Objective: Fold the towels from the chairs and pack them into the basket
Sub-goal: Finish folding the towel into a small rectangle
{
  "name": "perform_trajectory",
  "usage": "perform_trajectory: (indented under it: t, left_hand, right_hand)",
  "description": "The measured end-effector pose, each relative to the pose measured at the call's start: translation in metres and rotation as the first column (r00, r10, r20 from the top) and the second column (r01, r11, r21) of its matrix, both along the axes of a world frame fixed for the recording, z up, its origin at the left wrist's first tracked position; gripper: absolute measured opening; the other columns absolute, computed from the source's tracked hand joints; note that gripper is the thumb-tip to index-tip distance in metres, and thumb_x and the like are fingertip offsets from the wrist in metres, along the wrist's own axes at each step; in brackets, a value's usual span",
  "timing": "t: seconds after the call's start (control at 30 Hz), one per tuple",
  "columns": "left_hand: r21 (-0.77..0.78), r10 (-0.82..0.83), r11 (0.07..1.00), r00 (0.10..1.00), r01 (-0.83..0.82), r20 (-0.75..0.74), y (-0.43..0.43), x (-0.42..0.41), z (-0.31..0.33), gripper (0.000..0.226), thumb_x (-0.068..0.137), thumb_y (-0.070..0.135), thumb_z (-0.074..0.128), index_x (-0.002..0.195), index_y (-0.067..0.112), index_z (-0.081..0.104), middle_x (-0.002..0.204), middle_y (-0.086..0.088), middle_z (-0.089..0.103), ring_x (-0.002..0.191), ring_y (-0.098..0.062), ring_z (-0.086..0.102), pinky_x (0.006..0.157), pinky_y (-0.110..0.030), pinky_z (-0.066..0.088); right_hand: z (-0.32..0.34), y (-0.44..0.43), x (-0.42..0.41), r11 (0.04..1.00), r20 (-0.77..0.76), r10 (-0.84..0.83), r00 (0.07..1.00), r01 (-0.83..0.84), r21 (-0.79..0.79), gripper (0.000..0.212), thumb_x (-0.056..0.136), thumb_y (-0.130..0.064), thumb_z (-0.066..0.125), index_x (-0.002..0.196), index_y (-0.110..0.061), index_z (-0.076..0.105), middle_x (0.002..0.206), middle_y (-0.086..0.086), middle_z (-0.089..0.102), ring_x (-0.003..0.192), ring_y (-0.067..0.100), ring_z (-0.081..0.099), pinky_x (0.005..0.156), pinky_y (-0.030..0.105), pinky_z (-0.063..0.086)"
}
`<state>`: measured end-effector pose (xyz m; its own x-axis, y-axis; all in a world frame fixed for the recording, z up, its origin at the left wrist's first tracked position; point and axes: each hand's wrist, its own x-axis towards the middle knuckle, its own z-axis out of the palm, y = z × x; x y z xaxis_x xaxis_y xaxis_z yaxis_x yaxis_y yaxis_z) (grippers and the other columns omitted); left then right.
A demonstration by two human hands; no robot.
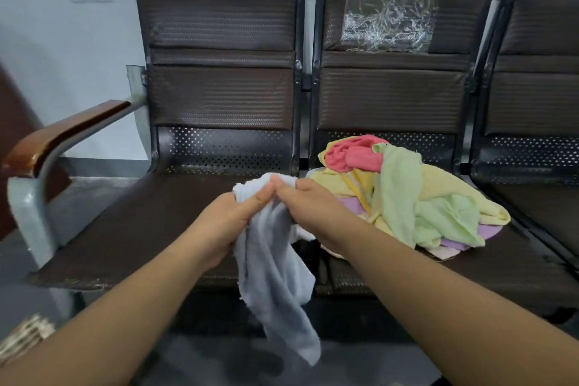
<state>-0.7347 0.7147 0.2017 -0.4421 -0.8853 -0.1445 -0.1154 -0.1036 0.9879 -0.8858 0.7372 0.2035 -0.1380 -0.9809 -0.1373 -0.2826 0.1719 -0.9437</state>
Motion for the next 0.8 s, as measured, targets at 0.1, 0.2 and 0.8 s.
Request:
perform_trajectory:
  t: [0.1, 0.2, 0.8]
  left_hand:
    - [-0.050, 0.155, 0.987, 0.988, -0.154, 0.015, -0.012, 0.012, -0.003, 0.024, 0.096, 0.035, 0.063, 0.100, 0.017, 0.078, 0.099, -0.008, 0.077, 0.096, -0.025, 0.073, 0.096, -0.048, 0.054]
    - [0.143, 0.201, 0.973, 0.970, -0.182, -0.138, -0.021, 0.017, -0.009, 0.022, 0.100, 0.020, 0.056, 0.105, 0.006, 0.073, 0.102, -0.013, 0.075, 0.095, -0.028, 0.071, 0.086, -0.042, 0.054]
    - [-0.140, 0.540, 0.837, 0.840, -0.530, 0.052, -0.039, 0.051, 0.004, 0.022, 0.090, 0.010, 0.048, 0.084, 0.014, 0.069, 0.069, -0.003, 0.066, 0.068, -0.020, 0.064, 0.062, -0.031, 0.047]
  right_hand:
    - [-0.002, -0.003, -0.004, 0.995, 0.079, -0.078, 0.994, 0.073, 0.067, 0.075, 0.077, -0.079, 0.050, 0.113, -0.015, 0.067, 0.112, 0.003, 0.071, 0.107, 0.023, 0.067, 0.096, 0.046, 0.054]
    - [-0.007, -0.005, -0.006, 0.996, 0.271, -0.087, 0.959, 0.081, 0.036, 0.051, 0.093, -0.059, 0.055, 0.107, -0.012, 0.068, 0.107, 0.005, 0.075, 0.104, 0.022, 0.070, 0.095, 0.043, 0.056]
    - [0.002, -0.015, -0.018, 0.960, 0.723, -0.233, 0.650, 0.272, 0.066, 0.018, 0.092, -0.015, 0.062, 0.103, -0.001, 0.065, 0.089, 0.015, 0.071, 0.078, 0.027, 0.070, 0.078, 0.037, 0.058]
